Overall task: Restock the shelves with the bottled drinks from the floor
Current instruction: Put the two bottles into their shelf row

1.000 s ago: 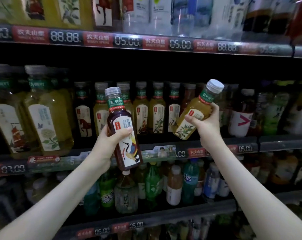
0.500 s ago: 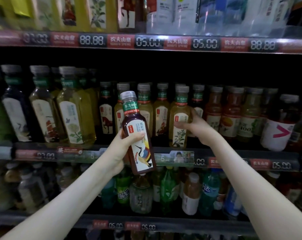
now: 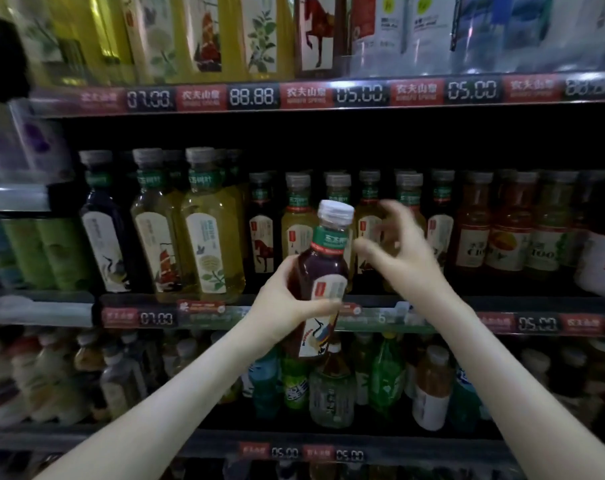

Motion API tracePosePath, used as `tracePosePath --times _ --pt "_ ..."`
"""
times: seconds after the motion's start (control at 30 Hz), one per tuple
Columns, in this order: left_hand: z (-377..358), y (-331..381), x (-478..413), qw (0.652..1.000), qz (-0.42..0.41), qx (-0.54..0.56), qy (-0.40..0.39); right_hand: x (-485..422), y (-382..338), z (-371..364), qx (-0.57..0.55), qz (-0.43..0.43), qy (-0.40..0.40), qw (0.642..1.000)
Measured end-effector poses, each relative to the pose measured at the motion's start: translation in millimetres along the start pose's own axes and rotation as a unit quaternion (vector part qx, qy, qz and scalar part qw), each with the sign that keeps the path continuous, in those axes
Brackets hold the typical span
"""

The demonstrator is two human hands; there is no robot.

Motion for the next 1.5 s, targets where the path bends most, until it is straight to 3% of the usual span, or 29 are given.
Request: tracePosePath --times 0.07,0.13,0.43,0.57,0.73,0.93,1.03,1.17,1.5 --pt "5.7 2.1 1.9 0.998 -0.043 -0.042 -0.012 16.6 -25.0 -25.1 -0.051 -0.024 -0.178 0.982" --pt "15.8 2.5 3.0 0.993 -0.076 -0.090 -0.023 23.6 -28.9 -44.0 -0.076 -0.035 -0.206 0.975" --pt "48.1 27.7 -4.0 0.923 -0.217 -0.316 -0.022 27.1 -42.6 -66.4 -0.054 -0.021 -0.002 0.998" --pt "26.3 15.7 -11.4 0.916 -0.193 -0.351 -0.033 31.0 -43.1 -27.7 -0.083 -0.016 0.087 0.993" --pt "-23.0 20.4 -23.9 0.926 -0.206 -0.316 0.029 42.4 -15.6 31.6 -0.077 -0.036 0.173 0.981" --pt "-91.7 24.5 -64.7 0.872 -0.251 -0.409 0.101 51.9 44.4 96.4 -0.092 -0.108 0.288 0.947" --pt "-108.7 16.1 -88.2 0.848 -0.238 -0.456 0.126 45.4 72.3 117.1 -0.103 -0.128 0.305 0.938" --pt "-126.6 6.5 -103.5 0.827 -0.223 -0.504 0.109 21.3 98.6 122.6 -0.110 -0.133 0.253 0.952" --pt "-142.6 1.2 -107.2 0.834 -0.177 -0.507 0.130 -47.3 122.8 83.6 0.012 -0.169 -0.001 0.985"
Point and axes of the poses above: each hand's wrist, its own x-axis away from the middle knuckle, its own z-axis out of the back of the hand, y = z × x, the point moved 3 cm from there along -x, towards the middle knuckle, and after that the axes turned 1 degree about z, right-handed, at the moved point
